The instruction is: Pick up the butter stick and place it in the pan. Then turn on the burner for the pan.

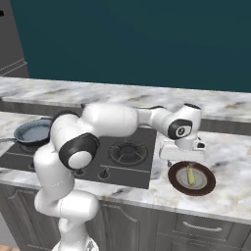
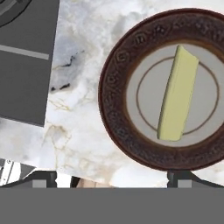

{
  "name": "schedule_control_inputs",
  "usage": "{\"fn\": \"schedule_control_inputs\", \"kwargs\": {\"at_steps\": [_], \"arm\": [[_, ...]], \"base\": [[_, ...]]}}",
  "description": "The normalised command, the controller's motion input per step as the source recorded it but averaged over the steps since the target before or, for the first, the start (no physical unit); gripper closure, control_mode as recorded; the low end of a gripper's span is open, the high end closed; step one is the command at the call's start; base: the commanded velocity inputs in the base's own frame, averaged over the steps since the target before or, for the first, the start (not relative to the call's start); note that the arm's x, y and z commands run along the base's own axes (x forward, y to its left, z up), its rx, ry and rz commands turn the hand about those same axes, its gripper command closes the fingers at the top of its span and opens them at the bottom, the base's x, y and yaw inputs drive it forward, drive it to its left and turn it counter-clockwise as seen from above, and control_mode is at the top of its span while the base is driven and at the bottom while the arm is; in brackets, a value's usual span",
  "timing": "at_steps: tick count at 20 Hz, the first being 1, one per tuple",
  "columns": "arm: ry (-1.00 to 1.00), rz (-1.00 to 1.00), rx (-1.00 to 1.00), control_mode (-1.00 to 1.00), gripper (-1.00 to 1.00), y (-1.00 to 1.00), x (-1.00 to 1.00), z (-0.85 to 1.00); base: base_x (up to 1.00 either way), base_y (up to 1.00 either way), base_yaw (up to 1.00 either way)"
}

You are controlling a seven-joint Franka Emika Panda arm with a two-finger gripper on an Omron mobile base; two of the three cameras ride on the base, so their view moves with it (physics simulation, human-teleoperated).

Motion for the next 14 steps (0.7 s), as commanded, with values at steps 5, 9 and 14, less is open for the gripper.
{"fn": "schedule_control_inputs", "kwargs": {"at_steps": [5,9,14], "arm": [[0.00,0.00,0.00,-1.00,-1.00,-0.26,0.22,-0.18],[0.00,0.01,0.00,-1.00,-1.00,-0.23,0.29,-0.18],[0.00,0.00,0.00,-1.00,-1.00,-0.06,0.31,-0.13]], "base": [[0.00,0.00,0.00],[0.00,0.00,0.00],[0.00,0.00,0.00]]}}
